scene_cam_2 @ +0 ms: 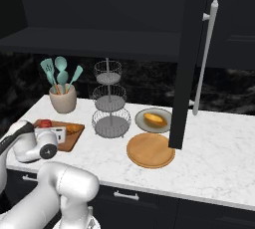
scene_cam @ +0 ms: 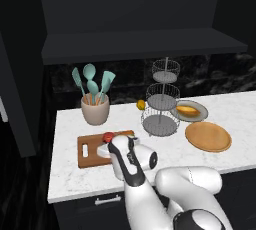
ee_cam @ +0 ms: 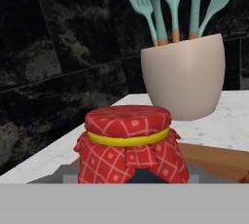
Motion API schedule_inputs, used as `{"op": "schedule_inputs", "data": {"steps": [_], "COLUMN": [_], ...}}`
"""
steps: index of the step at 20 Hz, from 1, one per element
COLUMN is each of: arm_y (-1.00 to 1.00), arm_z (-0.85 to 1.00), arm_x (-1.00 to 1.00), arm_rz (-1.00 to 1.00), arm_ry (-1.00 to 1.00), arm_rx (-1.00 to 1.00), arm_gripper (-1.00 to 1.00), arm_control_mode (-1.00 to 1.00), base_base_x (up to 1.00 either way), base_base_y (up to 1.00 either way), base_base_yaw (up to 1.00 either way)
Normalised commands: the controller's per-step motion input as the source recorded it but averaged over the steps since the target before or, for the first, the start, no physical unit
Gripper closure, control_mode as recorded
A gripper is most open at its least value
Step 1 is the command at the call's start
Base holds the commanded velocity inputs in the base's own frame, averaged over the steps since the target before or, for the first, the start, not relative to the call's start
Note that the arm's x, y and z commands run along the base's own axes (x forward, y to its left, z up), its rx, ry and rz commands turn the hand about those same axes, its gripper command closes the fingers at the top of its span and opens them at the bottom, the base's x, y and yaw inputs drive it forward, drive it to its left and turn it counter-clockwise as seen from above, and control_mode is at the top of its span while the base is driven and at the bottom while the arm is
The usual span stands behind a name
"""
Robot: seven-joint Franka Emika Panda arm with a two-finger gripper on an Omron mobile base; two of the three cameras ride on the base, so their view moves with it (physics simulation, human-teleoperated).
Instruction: From the different types of pastries on the counter, select a croissant and place it on the cutting board. Then retrieve a jar of jam from the cabinet and place it alongside the croissant on the cutting board.
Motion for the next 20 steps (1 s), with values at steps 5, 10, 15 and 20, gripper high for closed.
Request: {"op": "schedule_inputs", "data": {"steps": [5,10,15,20], "arm_y": [0.09,0.08,0.15,0.08], "arm_z": [-0.24,-0.26,-0.27,-0.28], "arm_x": [0.25,0.29,0.2,0.01], "arm_rz": [0.0,0.0,0.0,0.0], "arm_ry": [0.0,0.0,0.0,-0.01], "arm_rx": [0.0,0.0,0.0,0.0], "arm_gripper": [1.0,1.0,1.0,-1.0], "arm_control_mode": [-1.0,-1.0,-1.0,-1.0], "base_base_x": [0.0,0.0,0.0,0.0], "base_base_y": [0.0,0.0,0.0,0.0], "base_base_yaw": [0.0,0.0,0.0,0.0]}}
